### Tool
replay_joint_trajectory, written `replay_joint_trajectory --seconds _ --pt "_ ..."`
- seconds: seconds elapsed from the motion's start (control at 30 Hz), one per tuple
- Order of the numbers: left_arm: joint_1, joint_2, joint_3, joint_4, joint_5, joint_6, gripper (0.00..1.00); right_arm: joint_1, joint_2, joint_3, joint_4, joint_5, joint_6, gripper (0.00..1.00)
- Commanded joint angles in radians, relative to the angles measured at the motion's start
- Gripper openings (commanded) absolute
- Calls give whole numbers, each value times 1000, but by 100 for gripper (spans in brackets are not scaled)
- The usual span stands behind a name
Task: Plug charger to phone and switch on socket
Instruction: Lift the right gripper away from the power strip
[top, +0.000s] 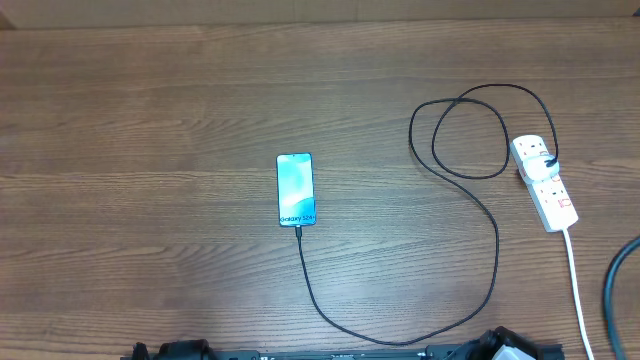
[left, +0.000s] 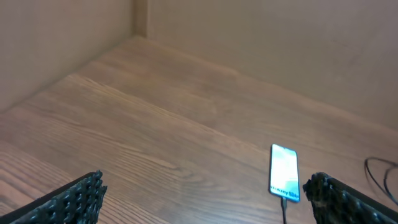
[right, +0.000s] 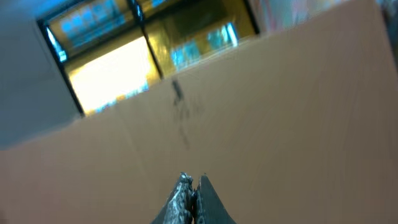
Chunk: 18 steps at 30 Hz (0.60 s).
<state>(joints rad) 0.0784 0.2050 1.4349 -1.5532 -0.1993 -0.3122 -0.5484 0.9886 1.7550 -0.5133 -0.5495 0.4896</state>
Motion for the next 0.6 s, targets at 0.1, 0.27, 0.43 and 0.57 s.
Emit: replay_joint_trajectory --seconds 0.1,0.27,0.43,0.57 --pt "28 -46 0 2 -10 -10 99 132 -71 -23 -122 43 -182 4" --pt "43 -110 0 2 -11 -10 99 177 -159 -40 -128 42 -180 4" --pt "87 -202 3 -10 -10 -12 99 217 -211 -40 -137 39 -180 4" --pt "115 -201 25 -13 -7 -18 99 258 -234 -40 -137 40 -181 4"
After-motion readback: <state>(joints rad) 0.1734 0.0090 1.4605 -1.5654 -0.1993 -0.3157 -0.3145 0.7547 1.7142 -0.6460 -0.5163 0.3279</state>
